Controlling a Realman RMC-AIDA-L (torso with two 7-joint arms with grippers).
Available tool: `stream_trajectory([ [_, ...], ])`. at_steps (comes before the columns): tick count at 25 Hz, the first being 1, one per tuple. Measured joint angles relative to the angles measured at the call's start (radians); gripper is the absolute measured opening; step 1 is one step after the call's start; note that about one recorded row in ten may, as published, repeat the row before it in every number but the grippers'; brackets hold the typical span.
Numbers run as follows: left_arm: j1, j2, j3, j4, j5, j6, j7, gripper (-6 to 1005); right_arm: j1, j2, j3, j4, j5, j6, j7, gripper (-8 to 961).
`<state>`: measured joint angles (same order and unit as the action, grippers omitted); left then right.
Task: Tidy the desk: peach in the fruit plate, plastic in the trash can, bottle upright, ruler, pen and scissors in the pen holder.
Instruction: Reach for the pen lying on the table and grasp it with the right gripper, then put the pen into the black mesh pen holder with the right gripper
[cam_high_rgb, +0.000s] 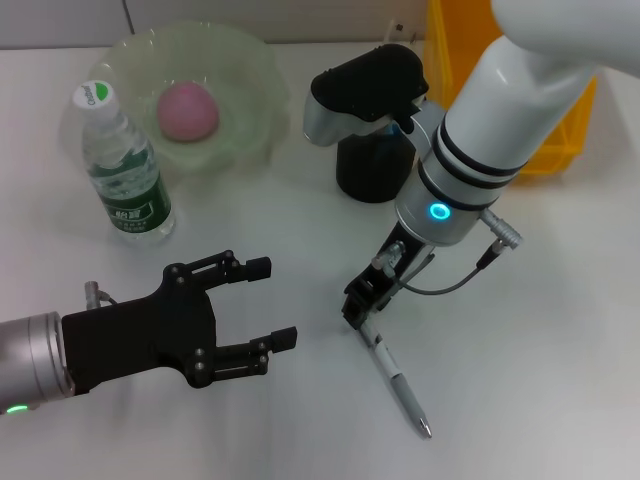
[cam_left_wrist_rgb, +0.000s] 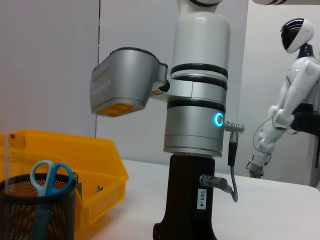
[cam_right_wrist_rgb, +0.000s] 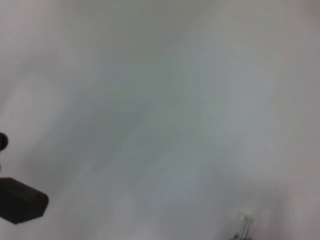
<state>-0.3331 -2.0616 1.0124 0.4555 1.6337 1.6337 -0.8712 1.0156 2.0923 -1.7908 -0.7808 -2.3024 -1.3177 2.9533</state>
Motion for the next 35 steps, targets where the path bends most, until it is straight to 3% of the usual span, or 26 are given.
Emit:
stream_trajectory([
  [18,-0.008,0.000,0.000,0.000,0.000,0.000,0.000,791,0.008,0.000,-0.034,0.029,0.038,0.023,0.001,351],
  [26,-0.007,-0.001,0.000,0.000,0.000,0.000,0.000,791,0.025,0.000,-0.041,0.048,0.038,0.028,-0.001,196],
  [35,-0.006,-0.002,0.000,0.000,0.000,0.000,0.000,791,-0.002,-0.001,-0.029,-0.003,0.033,0.023,-0.004,142],
])
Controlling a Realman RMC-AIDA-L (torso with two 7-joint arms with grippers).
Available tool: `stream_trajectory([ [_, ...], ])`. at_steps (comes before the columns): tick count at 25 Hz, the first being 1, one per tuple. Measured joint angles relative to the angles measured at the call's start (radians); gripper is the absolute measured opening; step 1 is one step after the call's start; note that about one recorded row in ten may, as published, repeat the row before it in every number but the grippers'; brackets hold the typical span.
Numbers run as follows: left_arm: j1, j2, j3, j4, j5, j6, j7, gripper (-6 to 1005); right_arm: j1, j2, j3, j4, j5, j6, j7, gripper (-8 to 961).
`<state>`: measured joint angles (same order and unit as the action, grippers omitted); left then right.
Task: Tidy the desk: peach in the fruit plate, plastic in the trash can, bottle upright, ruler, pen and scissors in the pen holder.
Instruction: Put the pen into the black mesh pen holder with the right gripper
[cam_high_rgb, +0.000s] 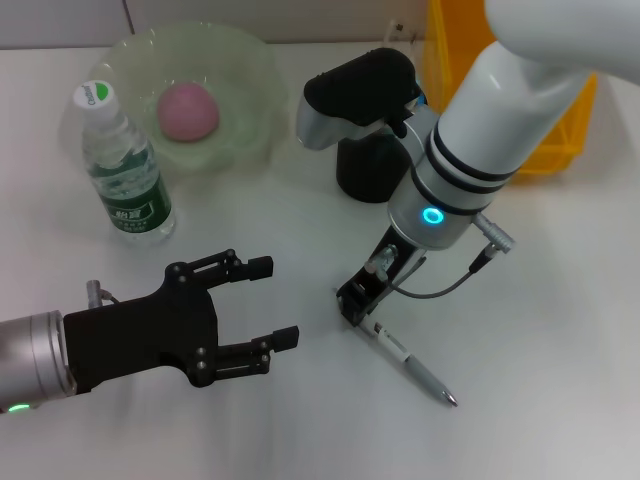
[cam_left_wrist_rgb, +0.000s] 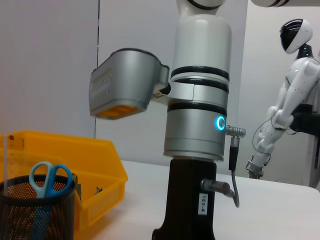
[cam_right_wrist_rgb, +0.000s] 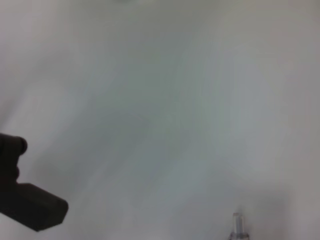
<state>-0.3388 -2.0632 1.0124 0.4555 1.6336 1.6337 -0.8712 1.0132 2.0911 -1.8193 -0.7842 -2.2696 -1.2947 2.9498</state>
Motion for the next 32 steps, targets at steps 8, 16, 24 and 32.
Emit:
stream_trajectory([
  [8,0.006,0.000,-0.004,0.000,0.000,0.001,0.000,791,-0.096,-0.009,0.198,-0.176,-0.163,-0.052,-0.014,126],
  [16,0.000,0.000,0.000,-0.002,0.000,0.007,-0.013,791,-0.286,-0.007,0.447,-0.653,-0.163,0.030,-0.174,125],
  [24,-0.016,0.000,0.002,-0.015,0.000,0.028,-0.062,791,-0.609,-0.005,0.391,-0.655,0.560,0.458,-0.947,126],
  [32,-0.040,-0.002,0.002,-0.015,0.000,0.024,-0.085,791,-0.614,-0.006,0.368,-0.098,1.388,0.313,-1.970,137],
])
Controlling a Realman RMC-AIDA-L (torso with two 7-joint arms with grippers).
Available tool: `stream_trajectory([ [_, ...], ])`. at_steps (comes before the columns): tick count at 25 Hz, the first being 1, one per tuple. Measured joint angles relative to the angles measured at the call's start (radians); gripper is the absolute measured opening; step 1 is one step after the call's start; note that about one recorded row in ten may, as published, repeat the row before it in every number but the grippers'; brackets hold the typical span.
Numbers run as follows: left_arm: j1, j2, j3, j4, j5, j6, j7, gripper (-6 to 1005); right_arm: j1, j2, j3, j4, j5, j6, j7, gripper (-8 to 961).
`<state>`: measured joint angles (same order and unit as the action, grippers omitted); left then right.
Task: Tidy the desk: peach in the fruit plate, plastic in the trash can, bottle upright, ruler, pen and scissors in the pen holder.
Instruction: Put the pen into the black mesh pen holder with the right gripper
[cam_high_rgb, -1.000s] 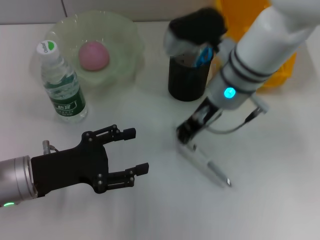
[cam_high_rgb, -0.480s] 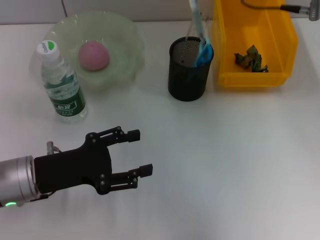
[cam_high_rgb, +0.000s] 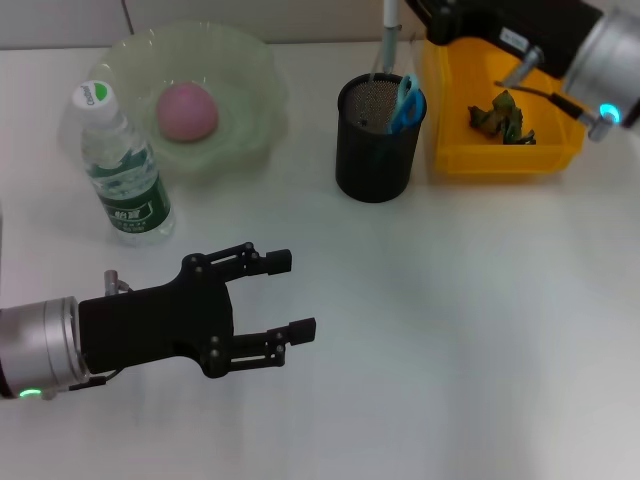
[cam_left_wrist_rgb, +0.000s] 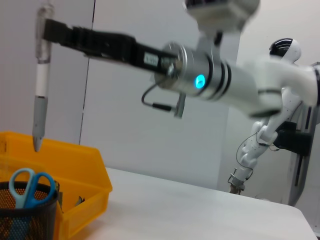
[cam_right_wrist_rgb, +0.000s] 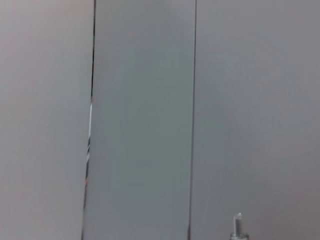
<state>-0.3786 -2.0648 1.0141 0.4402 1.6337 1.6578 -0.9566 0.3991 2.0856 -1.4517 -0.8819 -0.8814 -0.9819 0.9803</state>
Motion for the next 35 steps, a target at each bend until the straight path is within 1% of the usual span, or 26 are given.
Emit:
stream_trajectory([
  [1,0.000,0.000,0.000,0.000,0.000,0.000,0.000,791,0.000,0.000,0.000,0.000,0.000,0.000,0.000,138],
  [2,-0.003,0.000,0.004,0.000,0.002,-0.003,-0.007,791,0.035,-0.001,0.006,0.145,0.121,-0.091,-0.138,140],
  [3,-0.003,0.000,0.004,0.000,0.002,-0.003,-0.007,791,0.035,-0.001,0.006,0.145,0.121,-0.091,-0.138,141],
  [4,-0.003,-0.001,0.008,0.000,0.002,-0.006,-0.009,791,0.054,-0.002,0.008,0.210,0.160,-0.128,-0.188,143],
  [5,-0.003,-0.001,0.011,0.000,0.002,-0.007,-0.010,791,0.095,-0.002,0.009,0.331,0.220,-0.184,-0.281,144],
  [6,-0.003,-0.001,0.011,0.000,0.002,-0.007,-0.010,791,0.095,-0.002,0.009,0.331,0.220,-0.184,-0.281,146],
  [7,-0.003,-0.001,0.016,0.000,0.003,-0.007,-0.012,791,0.128,0.000,0.010,0.418,0.256,-0.207,-0.344,147],
  [8,-0.003,-0.001,0.017,0.000,0.003,-0.007,-0.012,791,0.128,0.000,0.010,0.418,0.256,-0.207,-0.344,149],
  [12,-0.003,-0.002,0.022,0.000,0.003,-0.007,-0.013,791,0.180,0.004,0.010,0.516,0.270,-0.204,-0.380,155],
  [16,-0.001,-0.002,0.024,0.000,0.003,-0.007,-0.012,791,0.199,0.005,0.009,0.552,0.275,-0.199,-0.377,161],
  [17,0.000,-0.002,0.024,0.000,0.003,-0.007,-0.011,791,0.212,0.006,0.005,0.583,0.286,-0.186,-0.376,162],
  [20,0.002,-0.002,0.024,0.000,0.003,-0.007,-0.009,791,0.225,0.007,0.001,0.613,0.293,-0.168,-0.376,167],
  [22,0.004,-0.002,0.024,0.000,0.003,-0.007,-0.006,791,0.243,0.008,0.000,0.658,0.295,-0.155,-0.376,170],
  [28,0.004,-0.001,0.024,0.000,0.003,-0.014,-0.004,791,0.250,0.007,-0.008,0.686,0.295,-0.125,-0.371,179],
  [35,0.003,-0.003,0.024,0.000,0.003,-0.022,-0.003,791,0.253,0.007,-0.079,0.688,0.295,-0.101,-0.351,189],
])
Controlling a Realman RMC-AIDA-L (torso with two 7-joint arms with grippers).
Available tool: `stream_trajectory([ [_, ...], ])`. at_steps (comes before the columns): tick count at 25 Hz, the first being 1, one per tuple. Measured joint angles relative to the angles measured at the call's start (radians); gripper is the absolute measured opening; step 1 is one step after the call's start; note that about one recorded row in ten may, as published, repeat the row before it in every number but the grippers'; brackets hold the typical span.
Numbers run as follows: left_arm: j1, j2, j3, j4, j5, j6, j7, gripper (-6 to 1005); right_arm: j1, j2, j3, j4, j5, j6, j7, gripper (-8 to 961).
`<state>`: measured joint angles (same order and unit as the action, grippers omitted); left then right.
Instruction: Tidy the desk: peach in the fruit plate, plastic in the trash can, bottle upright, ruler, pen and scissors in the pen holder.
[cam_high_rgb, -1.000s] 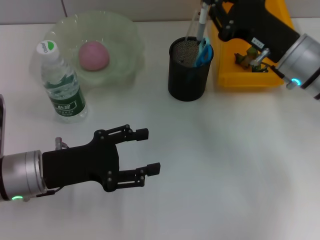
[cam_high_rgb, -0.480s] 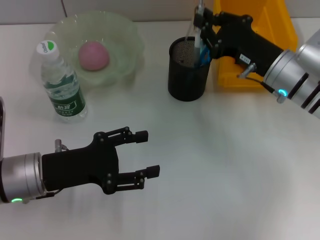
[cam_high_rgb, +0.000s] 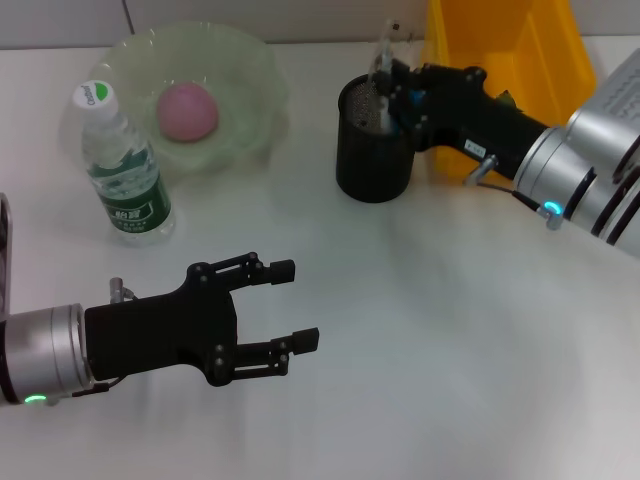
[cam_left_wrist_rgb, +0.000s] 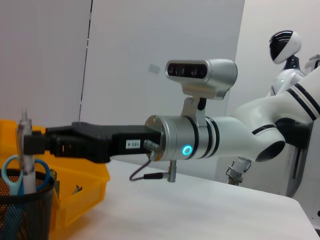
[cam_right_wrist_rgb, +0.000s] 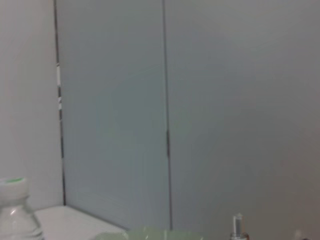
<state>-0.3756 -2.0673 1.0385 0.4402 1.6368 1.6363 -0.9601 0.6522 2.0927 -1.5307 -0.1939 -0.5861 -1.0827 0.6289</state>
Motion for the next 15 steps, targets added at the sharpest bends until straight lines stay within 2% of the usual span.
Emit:
stream_trajectory([
  [5,-0.005,-0.001,0.000,0.000,0.000,-0.001,0.001,791,-0.007,0.000,-0.015,-0.007,0.001,-0.004,0.000,197],
  [9,-0.006,0.000,0.000,0.000,0.000,-0.001,0.001,791,-0.021,0.000,-0.009,-0.013,0.001,-0.024,0.000,281],
  [12,-0.006,-0.001,0.000,0.000,0.000,0.000,0.001,791,-0.062,-0.001,0.006,-0.031,0.002,-0.113,0.000,345],
  [15,-0.005,0.000,-0.003,0.001,0.000,0.004,0.001,791,-0.164,-0.006,0.045,-0.098,0.002,-0.270,0.013,408],
])
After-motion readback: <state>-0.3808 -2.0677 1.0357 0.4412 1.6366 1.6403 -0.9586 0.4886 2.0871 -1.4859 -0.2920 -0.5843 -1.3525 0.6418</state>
